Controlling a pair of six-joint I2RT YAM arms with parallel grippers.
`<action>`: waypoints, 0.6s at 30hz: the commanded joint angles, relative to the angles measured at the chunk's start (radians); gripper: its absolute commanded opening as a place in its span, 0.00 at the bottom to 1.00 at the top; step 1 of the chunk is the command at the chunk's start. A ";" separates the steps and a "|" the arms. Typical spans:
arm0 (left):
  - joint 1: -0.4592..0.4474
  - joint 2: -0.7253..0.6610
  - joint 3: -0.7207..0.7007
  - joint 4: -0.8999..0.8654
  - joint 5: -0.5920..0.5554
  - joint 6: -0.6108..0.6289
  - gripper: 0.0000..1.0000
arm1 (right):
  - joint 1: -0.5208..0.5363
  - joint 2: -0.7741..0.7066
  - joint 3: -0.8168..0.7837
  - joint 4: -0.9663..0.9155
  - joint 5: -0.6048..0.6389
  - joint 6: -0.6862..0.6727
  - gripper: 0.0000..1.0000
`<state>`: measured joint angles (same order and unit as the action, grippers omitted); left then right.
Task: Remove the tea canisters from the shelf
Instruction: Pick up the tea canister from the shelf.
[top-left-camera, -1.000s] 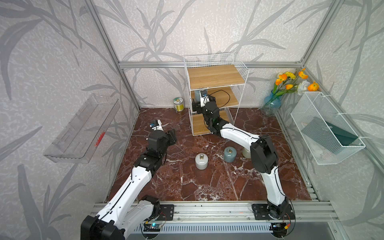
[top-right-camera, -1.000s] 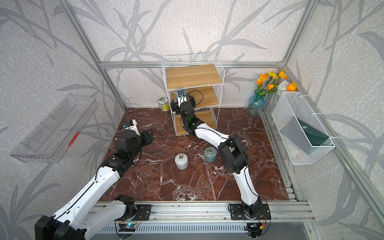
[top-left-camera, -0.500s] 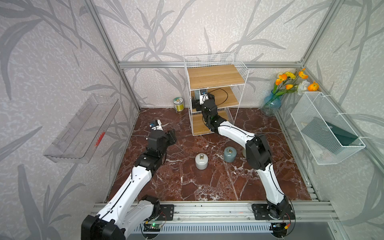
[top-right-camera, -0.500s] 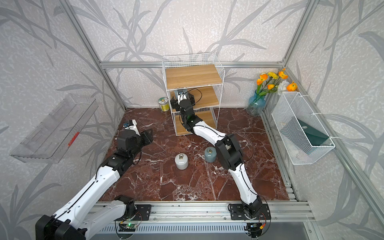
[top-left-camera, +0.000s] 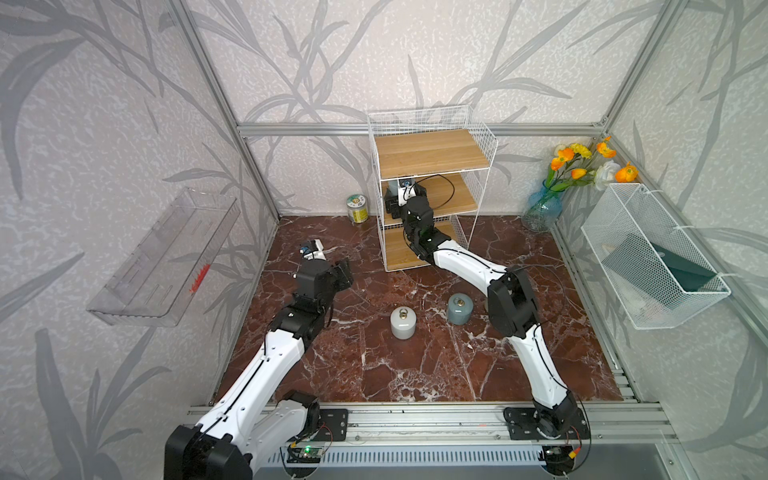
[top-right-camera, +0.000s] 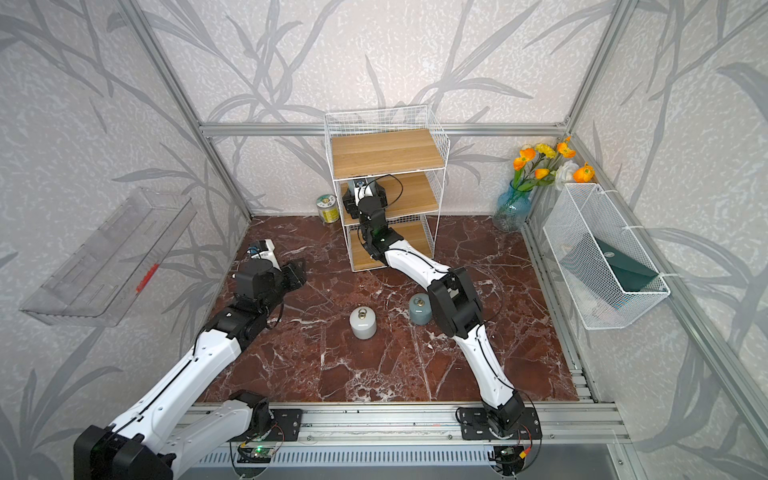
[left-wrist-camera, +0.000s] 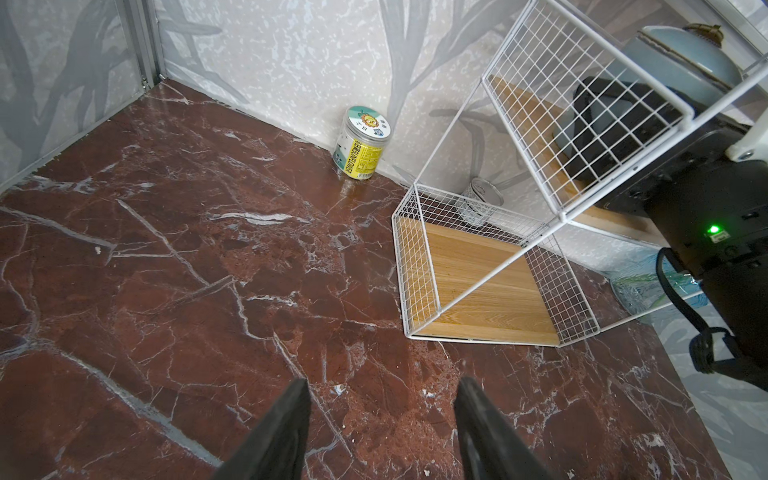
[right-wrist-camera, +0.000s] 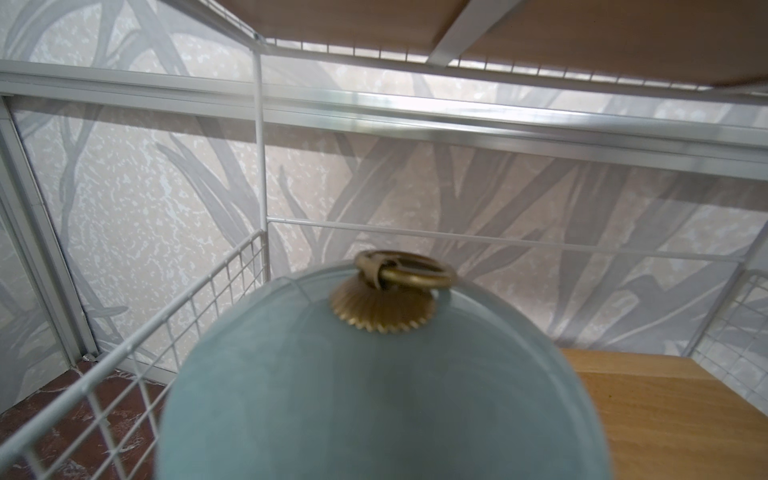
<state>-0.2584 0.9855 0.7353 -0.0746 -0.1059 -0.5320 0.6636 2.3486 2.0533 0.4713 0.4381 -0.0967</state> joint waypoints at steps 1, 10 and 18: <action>0.007 0.004 -0.006 0.014 0.007 0.012 0.57 | -0.006 0.015 0.009 0.029 0.018 -0.019 0.73; 0.009 0.006 -0.011 0.021 0.015 0.006 0.58 | 0.000 -0.090 -0.191 0.183 -0.020 -0.002 0.68; 0.011 0.015 -0.009 0.035 0.038 -0.005 0.57 | 0.017 -0.233 -0.405 0.297 -0.025 0.000 0.67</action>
<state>-0.2531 0.9966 0.7353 -0.0677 -0.0837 -0.5346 0.6720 2.1750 1.6997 0.7136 0.4137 -0.0841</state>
